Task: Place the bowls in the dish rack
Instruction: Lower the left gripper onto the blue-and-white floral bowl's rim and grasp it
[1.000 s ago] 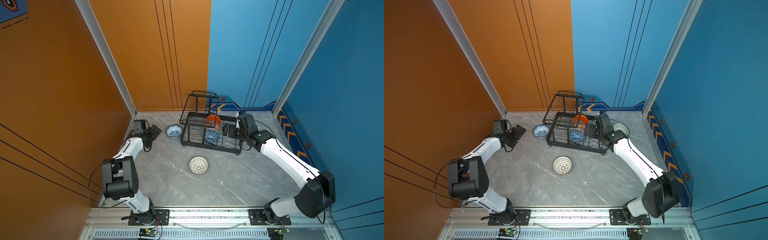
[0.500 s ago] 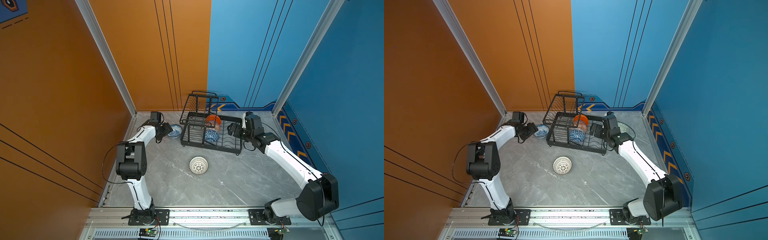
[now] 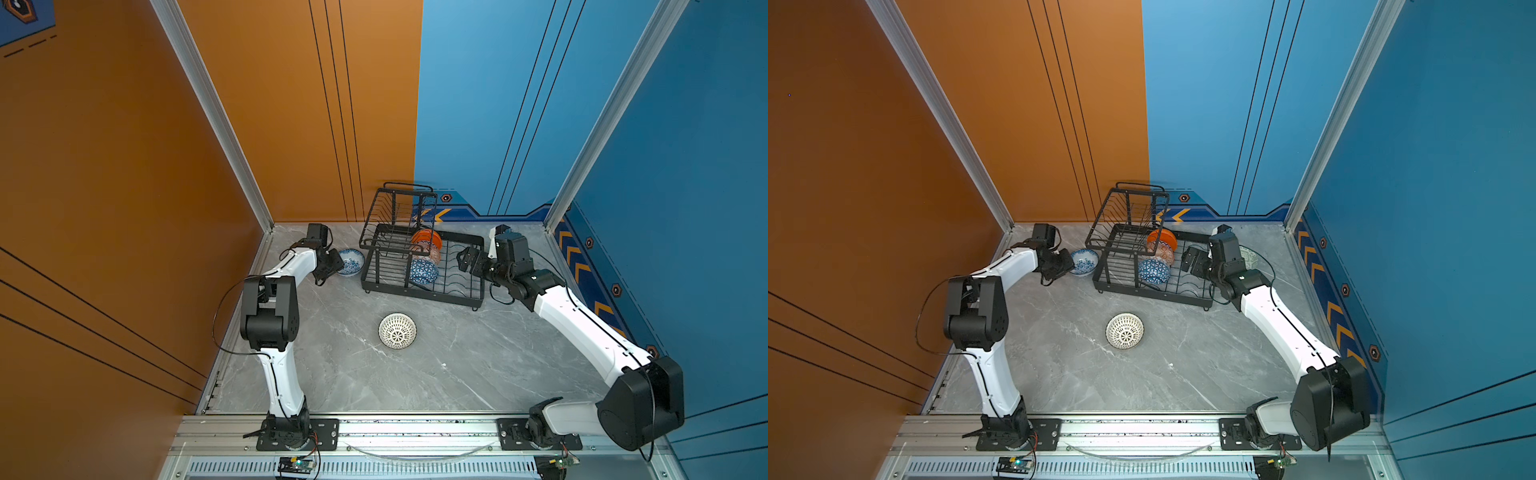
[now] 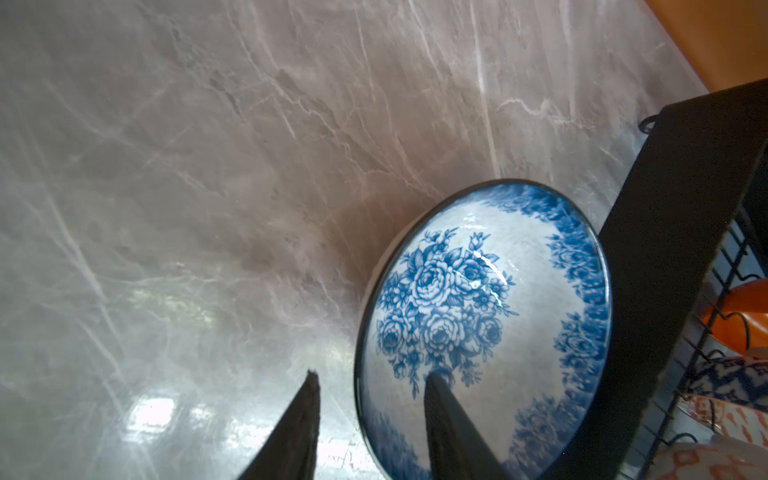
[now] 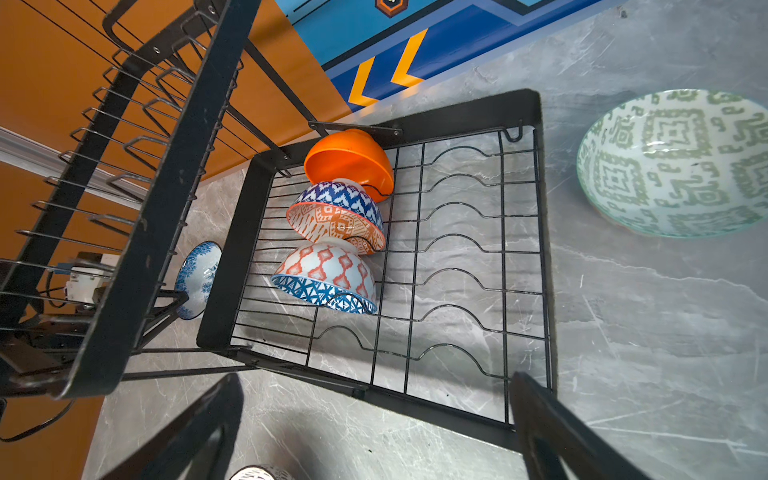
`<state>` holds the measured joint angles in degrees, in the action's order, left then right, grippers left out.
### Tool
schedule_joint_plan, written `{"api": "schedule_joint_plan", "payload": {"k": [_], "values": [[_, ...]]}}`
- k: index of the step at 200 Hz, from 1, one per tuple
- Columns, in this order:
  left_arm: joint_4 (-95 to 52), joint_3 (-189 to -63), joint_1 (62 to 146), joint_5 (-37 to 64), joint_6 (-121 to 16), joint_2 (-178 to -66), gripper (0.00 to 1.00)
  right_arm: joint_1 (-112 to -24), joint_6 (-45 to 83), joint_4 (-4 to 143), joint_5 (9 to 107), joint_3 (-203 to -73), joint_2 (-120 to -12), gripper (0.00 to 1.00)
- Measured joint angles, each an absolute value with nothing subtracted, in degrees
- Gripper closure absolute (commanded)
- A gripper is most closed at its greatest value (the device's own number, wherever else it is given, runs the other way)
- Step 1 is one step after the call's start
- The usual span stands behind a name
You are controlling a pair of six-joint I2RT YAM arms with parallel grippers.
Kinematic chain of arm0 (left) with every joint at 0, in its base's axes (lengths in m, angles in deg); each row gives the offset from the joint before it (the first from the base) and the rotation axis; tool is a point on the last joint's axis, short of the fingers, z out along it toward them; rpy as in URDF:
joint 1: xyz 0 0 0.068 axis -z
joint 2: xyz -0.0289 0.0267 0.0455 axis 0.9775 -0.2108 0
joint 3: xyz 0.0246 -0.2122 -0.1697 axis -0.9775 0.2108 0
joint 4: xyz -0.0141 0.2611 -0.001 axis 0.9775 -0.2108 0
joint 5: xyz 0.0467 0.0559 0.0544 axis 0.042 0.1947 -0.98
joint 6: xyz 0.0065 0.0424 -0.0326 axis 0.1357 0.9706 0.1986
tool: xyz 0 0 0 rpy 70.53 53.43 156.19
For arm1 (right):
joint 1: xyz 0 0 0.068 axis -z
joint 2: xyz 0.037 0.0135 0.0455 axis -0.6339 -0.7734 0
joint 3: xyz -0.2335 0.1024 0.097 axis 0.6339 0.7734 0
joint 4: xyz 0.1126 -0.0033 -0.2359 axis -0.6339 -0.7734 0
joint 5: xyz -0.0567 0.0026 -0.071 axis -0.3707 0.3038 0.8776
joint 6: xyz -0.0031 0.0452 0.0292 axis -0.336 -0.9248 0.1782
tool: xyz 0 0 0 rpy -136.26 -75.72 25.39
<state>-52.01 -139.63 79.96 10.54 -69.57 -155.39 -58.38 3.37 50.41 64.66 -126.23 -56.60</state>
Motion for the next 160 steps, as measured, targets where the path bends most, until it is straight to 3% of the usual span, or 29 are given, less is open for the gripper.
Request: {"api": "schedule_joint_plan", "payload": {"k": [58, 99, 160], "values": [[-52.36, -139.89, 80.22, 10.3, -69.0, -157.34, 0.77, -57.4, 2.28, 51.0, 63.68, -124.9, -55.35, 0.0], [-52.08, -140.13, 80.16, 9.8, -69.17, -157.34, 1.0, -57.27, 2.0, 51.2, 63.55, -124.26, -55.15, 0.0], [-52.8, -138.27, 79.35, 9.54, -69.72, -155.07, 1.0, -57.36, 1.43, 51.2, 63.35, -124.29, -53.84, 0.0]]}}
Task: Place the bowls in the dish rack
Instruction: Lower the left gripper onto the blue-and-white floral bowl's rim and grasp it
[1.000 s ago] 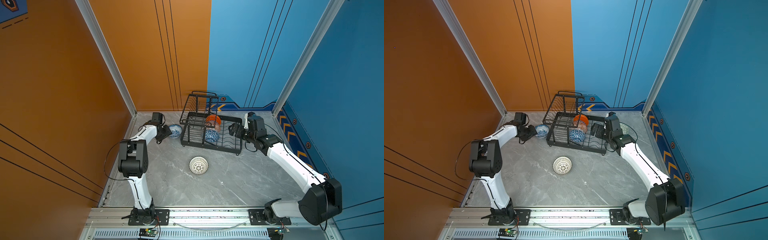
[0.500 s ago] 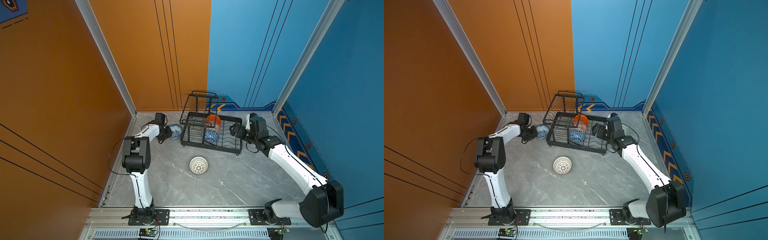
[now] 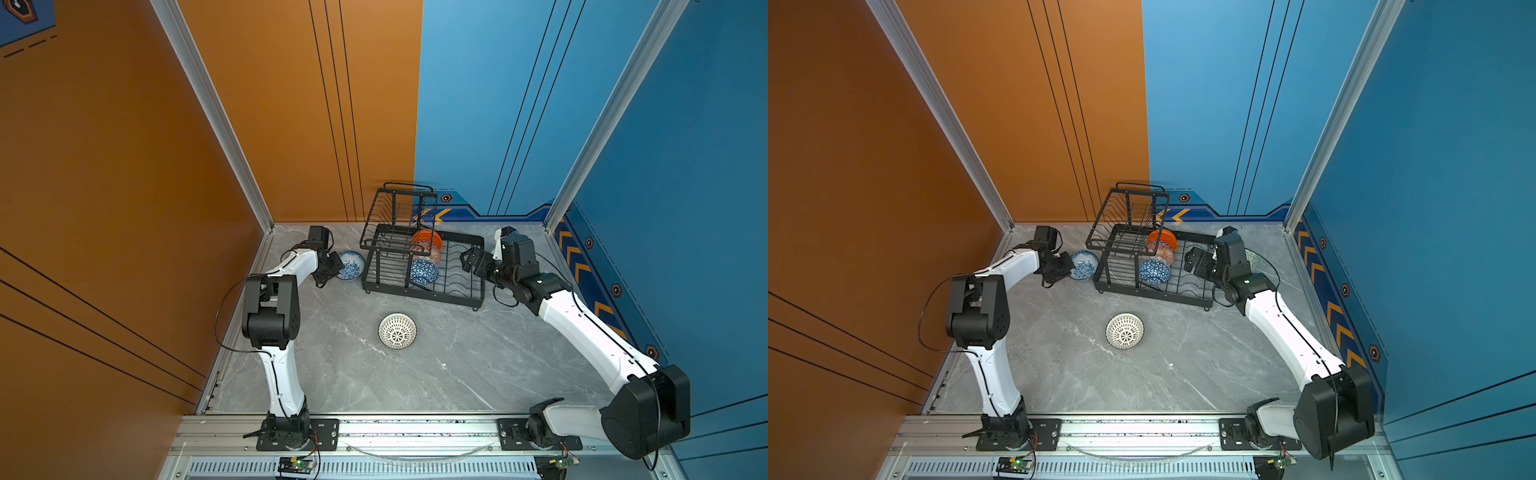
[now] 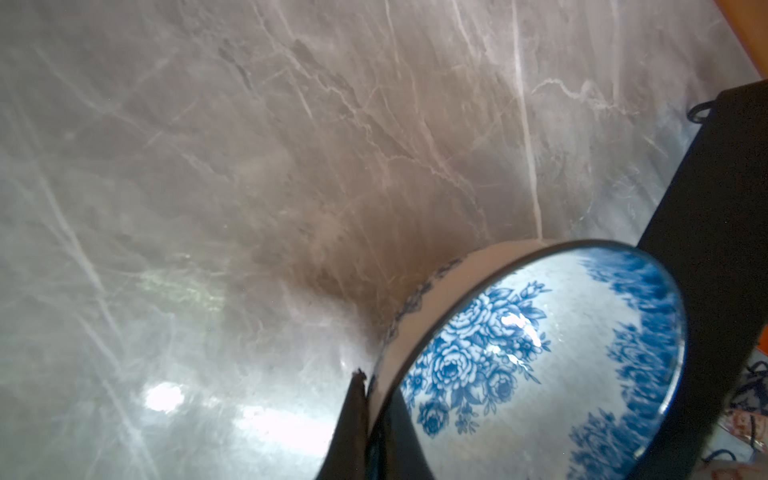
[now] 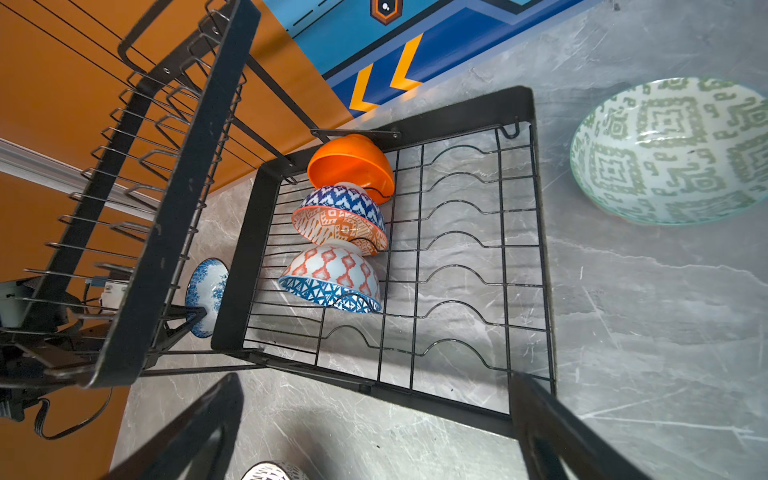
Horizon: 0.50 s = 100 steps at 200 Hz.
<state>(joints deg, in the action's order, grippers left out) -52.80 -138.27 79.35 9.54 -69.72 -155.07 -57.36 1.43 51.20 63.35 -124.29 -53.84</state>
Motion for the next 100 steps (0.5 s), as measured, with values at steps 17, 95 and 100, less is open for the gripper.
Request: {"api": "schedule_joint_plan", "payload": {"k": [17, 95, 100], "values": [[-53.46, -137.03, 78.26, 9.25, -69.7, -152.66, 1.0, -57.73, 1.45, 50.87, 63.37, -124.68, -53.27, 0.0], [-44.6, -124.42, 73.56, 4.93, -72.34, -131.88, 1.0, -62.41, 0.73, 48.18, 63.59, -130.34, -52.88, 0.0], [-43.27, -123.04, 73.69, 4.62, -72.61, -130.26, 1.0, -62.8, 0.57, 47.88, 63.66, -130.91, -52.75, 0.0]]}}
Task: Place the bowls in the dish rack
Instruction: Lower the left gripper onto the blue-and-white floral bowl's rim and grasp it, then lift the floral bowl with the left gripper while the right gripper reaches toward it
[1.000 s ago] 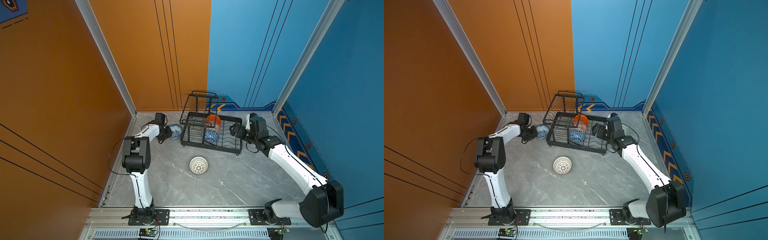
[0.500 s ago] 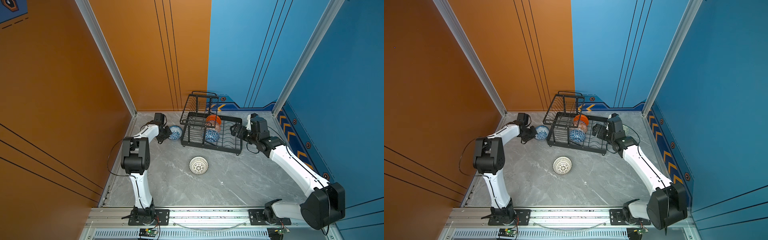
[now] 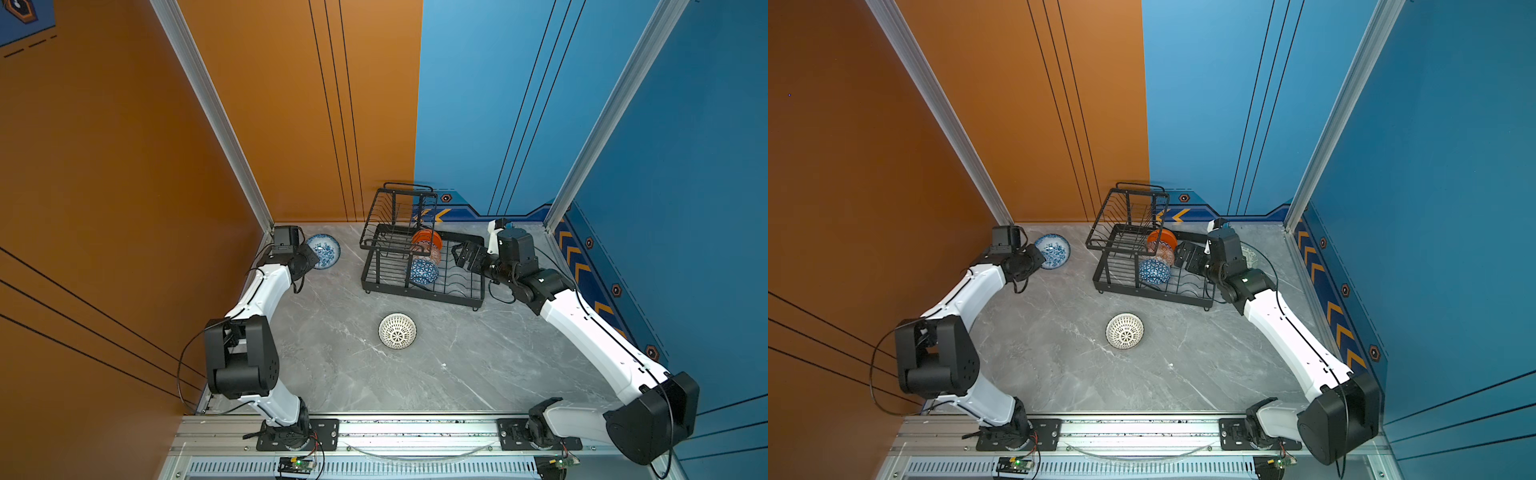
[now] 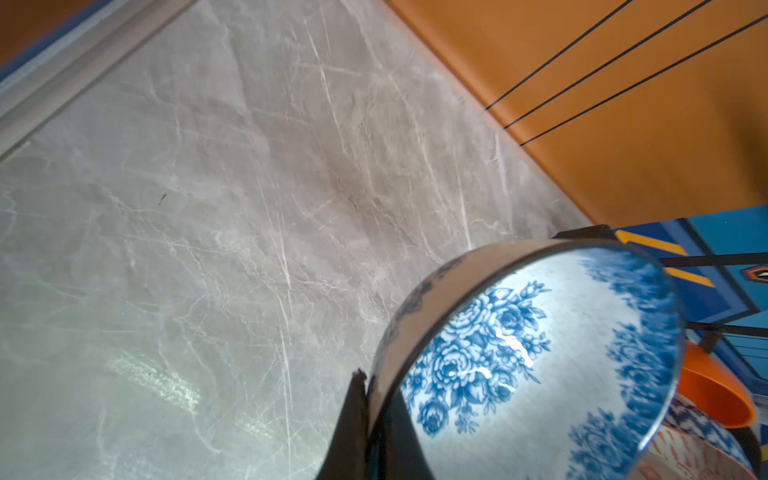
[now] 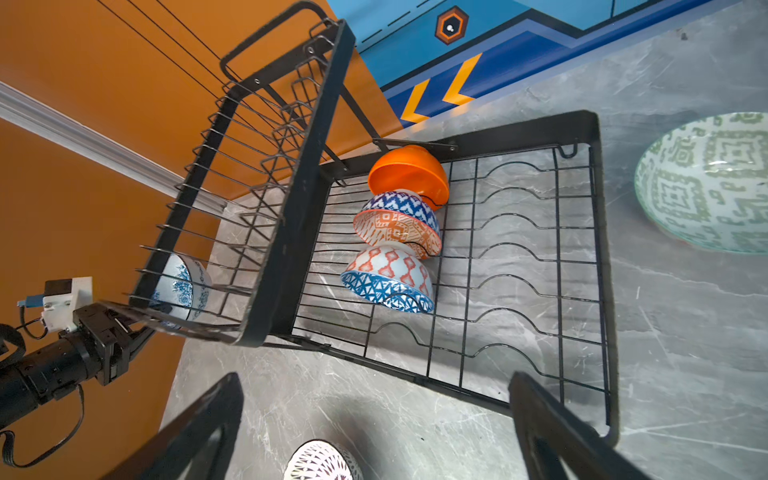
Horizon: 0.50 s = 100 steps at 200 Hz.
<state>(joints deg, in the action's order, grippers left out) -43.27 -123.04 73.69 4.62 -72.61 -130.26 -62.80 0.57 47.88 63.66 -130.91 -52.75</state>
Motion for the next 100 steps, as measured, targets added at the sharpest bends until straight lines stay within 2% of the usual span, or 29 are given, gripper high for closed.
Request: {"api": "schedule_joint_plan", "payload": {"k": [47, 100], "values": [[-31.12, -116.04, 75.96, -0.06, -73.79, -118.43, 1.0, -66.97, -3.12, 47.35, 63.64, -141.9, -53.47, 0.0], [-12.56, -108.68, 84.64, -10.24, -67.32, -109.84, 1.0, -73.05, -12.04, 52.47, 60.58, -157.57, -65.62, 0.04]]}}
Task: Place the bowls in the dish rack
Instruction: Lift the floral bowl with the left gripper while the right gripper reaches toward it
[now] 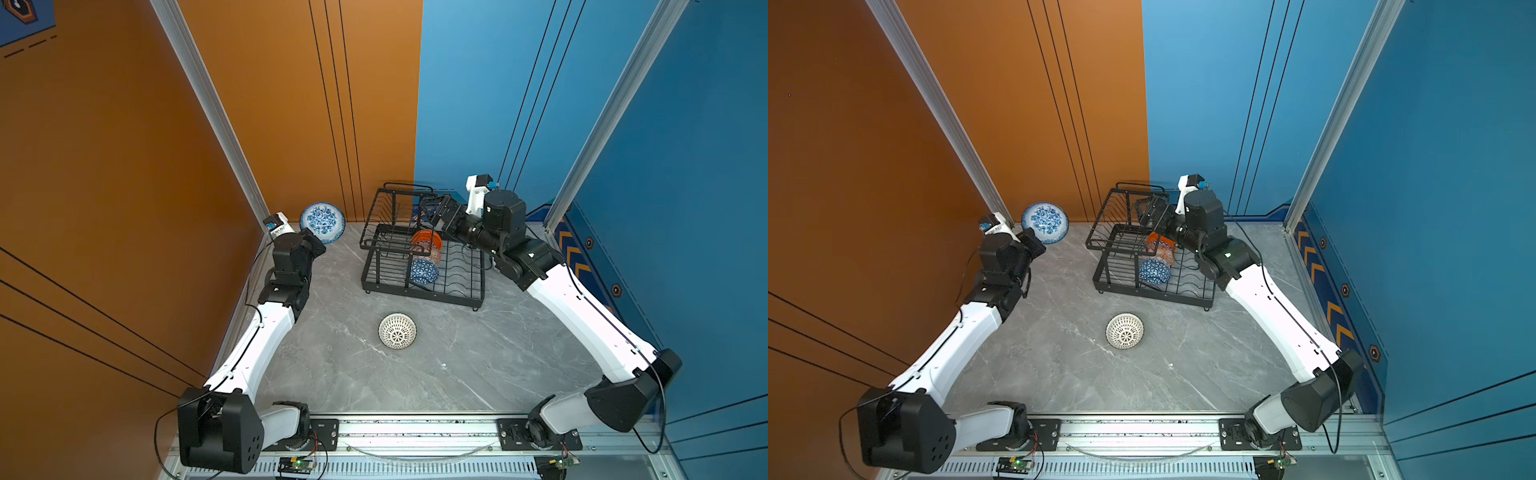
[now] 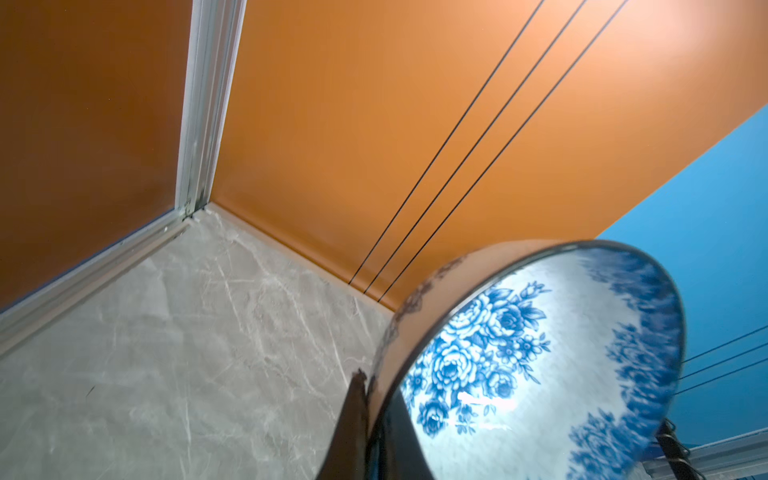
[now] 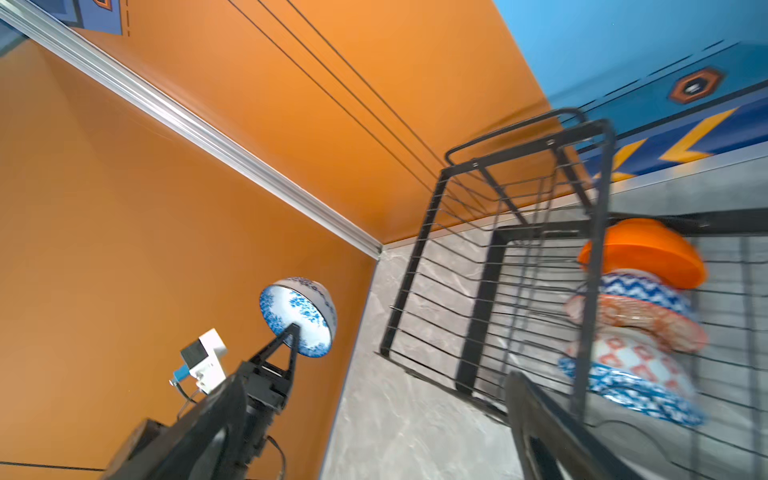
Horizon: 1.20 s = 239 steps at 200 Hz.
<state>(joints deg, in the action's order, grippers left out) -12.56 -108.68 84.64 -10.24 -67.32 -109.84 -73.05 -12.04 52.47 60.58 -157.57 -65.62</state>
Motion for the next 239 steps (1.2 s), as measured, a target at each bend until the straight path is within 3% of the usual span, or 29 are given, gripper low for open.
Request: {"api": "schedule_joint_plan", "payload": {"k": [100, 159, 239], "values": [[13.14, -102.6, 98.15, -26.61, -43.86, -111.29, 1.0, -82.73, -24.82, 57.34, 54.28, -180.15, -85.56, 0.15], [22.78, -102.47, 104.73, -31.23, -29.13, -113.21, 1.0, -83.69, -29.28, 58.5, 52.75, -182.32, -89.05, 0.23], [31.59, -101.2, 109.19, -35.42, -17.9, -114.68, 1.0, -83.54, -33.5, 60.64, 52.42, -183.39, -90.13, 0.5]]}}
